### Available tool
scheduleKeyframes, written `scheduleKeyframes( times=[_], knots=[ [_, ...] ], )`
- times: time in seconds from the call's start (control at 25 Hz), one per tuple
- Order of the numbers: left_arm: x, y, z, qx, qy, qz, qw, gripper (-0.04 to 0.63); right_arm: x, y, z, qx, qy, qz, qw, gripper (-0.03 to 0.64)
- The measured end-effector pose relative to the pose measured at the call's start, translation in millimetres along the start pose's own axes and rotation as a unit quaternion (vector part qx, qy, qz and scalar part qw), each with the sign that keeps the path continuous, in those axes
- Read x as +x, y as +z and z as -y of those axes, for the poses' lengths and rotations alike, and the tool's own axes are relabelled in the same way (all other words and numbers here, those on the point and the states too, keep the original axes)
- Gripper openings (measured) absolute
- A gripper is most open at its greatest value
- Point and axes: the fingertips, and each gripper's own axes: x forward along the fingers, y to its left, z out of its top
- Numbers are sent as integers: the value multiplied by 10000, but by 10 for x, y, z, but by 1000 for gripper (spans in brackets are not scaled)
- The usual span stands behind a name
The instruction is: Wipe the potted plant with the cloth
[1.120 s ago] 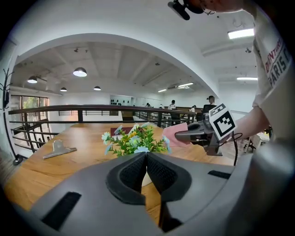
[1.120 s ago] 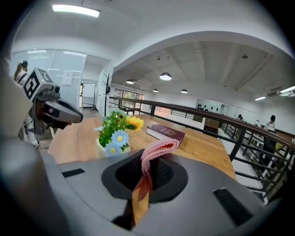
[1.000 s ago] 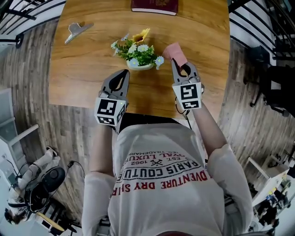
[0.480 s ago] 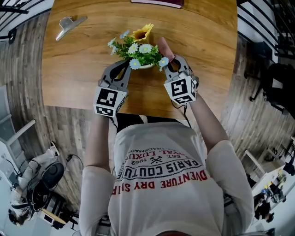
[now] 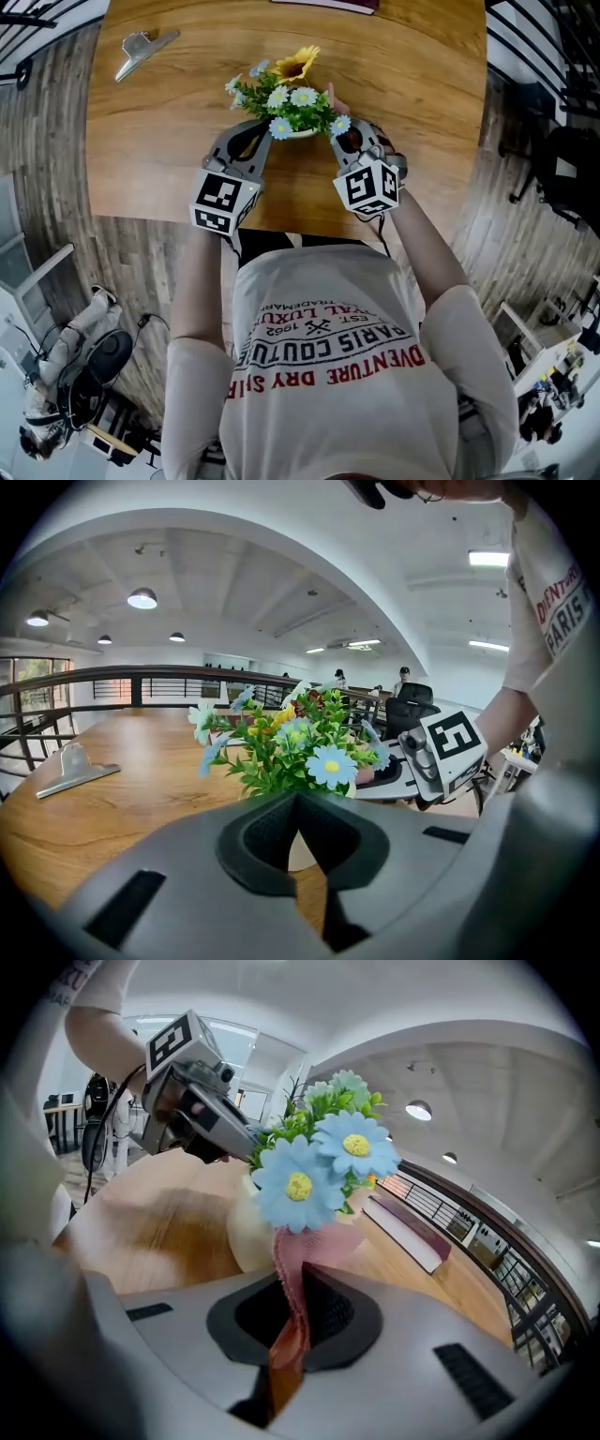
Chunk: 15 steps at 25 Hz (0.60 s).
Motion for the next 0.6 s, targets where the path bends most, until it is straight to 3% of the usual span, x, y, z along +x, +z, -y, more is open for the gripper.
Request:
scheduleKeyframes(
  times=[0.6],
  knots=[
    [8, 23, 16, 224, -800, -224, 9963, 15, -107, 140, -399, 921, 38, -304, 9953, 35]
  ],
)
